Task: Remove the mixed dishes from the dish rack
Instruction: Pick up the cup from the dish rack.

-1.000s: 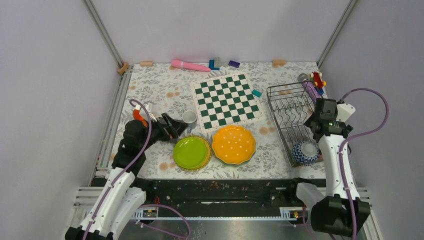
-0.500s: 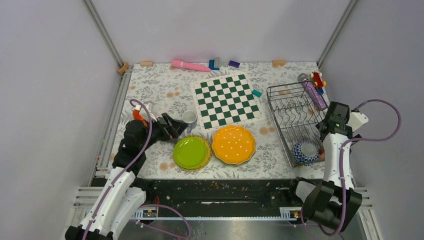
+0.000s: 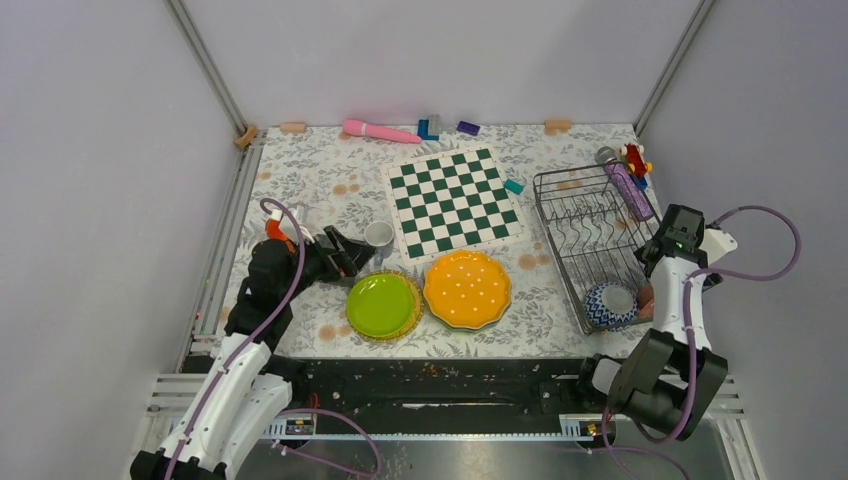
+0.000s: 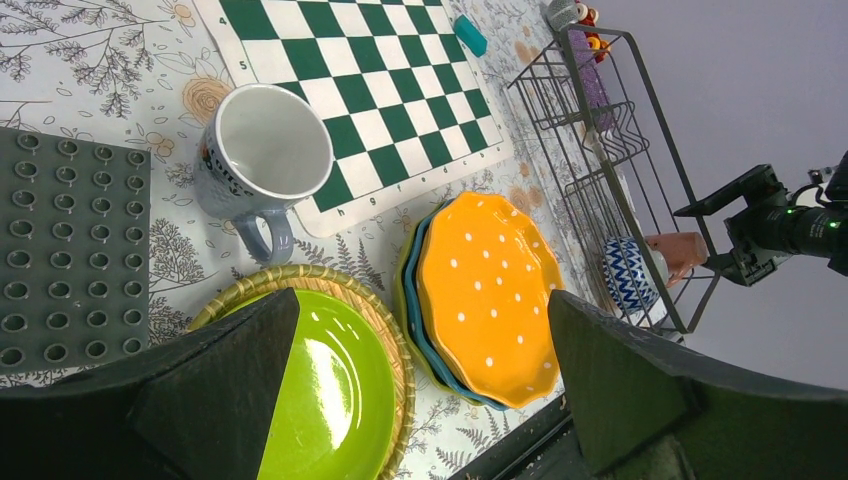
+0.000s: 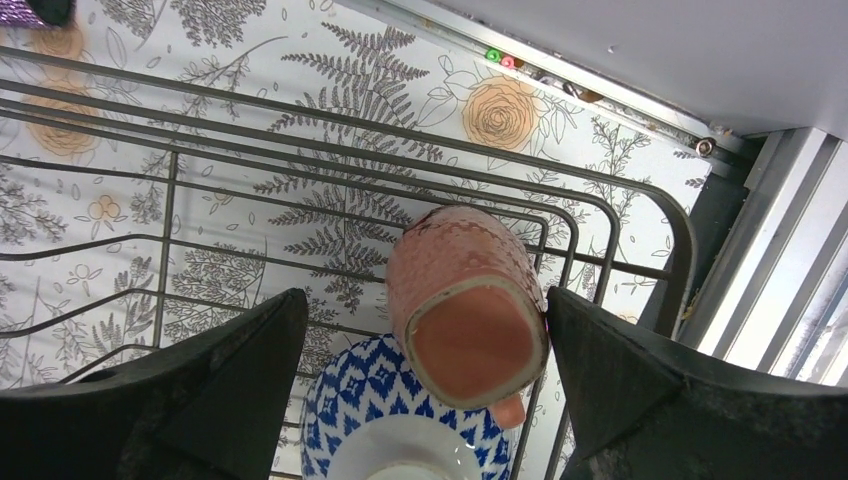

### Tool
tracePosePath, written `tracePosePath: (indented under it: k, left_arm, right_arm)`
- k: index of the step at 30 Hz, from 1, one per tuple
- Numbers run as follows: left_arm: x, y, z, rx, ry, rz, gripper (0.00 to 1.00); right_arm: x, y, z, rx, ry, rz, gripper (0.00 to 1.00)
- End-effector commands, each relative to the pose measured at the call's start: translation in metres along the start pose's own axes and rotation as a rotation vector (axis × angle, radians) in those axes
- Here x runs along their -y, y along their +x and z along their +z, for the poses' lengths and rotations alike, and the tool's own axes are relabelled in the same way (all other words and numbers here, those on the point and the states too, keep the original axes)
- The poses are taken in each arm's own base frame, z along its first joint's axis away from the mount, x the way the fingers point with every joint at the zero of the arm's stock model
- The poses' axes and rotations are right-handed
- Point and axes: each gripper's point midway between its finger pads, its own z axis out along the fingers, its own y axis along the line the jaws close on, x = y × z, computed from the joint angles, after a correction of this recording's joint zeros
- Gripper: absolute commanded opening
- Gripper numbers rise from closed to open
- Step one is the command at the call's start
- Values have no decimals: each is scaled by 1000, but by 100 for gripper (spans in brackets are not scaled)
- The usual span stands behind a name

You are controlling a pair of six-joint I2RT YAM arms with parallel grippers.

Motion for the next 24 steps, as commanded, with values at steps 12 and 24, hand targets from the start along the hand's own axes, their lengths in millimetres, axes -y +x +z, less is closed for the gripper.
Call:
tracePosePath:
  k: [12, 24]
  left_arm:
    - [2, -11, 1, 48, 2, 32, 99]
    - [-1, -12, 1, 51, -16, 26, 99]
  right_arm:
    - [3, 10, 13, -59, 52, -33, 92]
    - [5, 14, 18, -96, 90, -62, 86]
